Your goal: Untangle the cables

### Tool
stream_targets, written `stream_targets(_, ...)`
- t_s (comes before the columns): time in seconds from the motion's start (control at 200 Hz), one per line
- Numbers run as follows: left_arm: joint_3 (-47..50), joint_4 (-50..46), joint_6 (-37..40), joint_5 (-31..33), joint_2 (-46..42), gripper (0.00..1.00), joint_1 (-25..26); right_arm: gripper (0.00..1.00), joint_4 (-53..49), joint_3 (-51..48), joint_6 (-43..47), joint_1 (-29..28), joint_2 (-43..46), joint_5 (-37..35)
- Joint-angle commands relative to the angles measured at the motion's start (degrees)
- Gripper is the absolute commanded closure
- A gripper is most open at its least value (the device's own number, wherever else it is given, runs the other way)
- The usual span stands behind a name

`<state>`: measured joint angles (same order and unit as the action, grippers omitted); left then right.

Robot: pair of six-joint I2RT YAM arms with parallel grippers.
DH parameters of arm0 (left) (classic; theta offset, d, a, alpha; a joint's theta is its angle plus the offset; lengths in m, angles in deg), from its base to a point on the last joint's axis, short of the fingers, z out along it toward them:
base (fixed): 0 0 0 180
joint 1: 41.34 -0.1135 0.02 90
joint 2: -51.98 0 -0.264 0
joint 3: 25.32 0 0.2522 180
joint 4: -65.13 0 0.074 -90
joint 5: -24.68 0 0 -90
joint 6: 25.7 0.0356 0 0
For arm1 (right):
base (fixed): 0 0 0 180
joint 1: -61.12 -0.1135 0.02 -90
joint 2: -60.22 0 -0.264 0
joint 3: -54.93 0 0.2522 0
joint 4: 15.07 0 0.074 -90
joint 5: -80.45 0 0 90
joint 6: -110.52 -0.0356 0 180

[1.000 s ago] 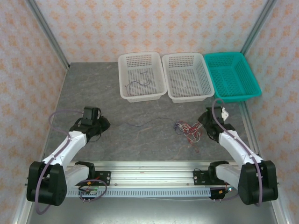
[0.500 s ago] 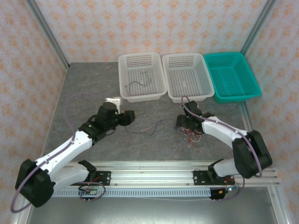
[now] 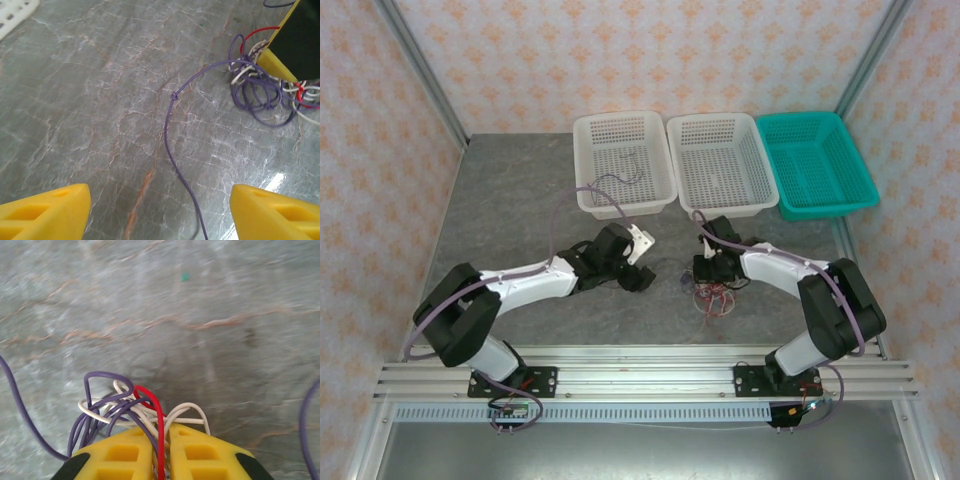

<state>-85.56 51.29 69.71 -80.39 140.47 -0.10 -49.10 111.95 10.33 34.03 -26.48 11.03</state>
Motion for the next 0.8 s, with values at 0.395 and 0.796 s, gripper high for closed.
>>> stream_targets(0.395,-10.3,6.3,6.0,-10.4,16.8,0.43,-1.5,0.93,-1.6,3.2,4.1,-3.3,0.9,2.2)
stream_targets(0.796,-4.5,8.1,0.5,-15.1,12.5,1.0,-2.7,0.99,0.0,2.2,-3.4,-3.2,1.6,-12.5)
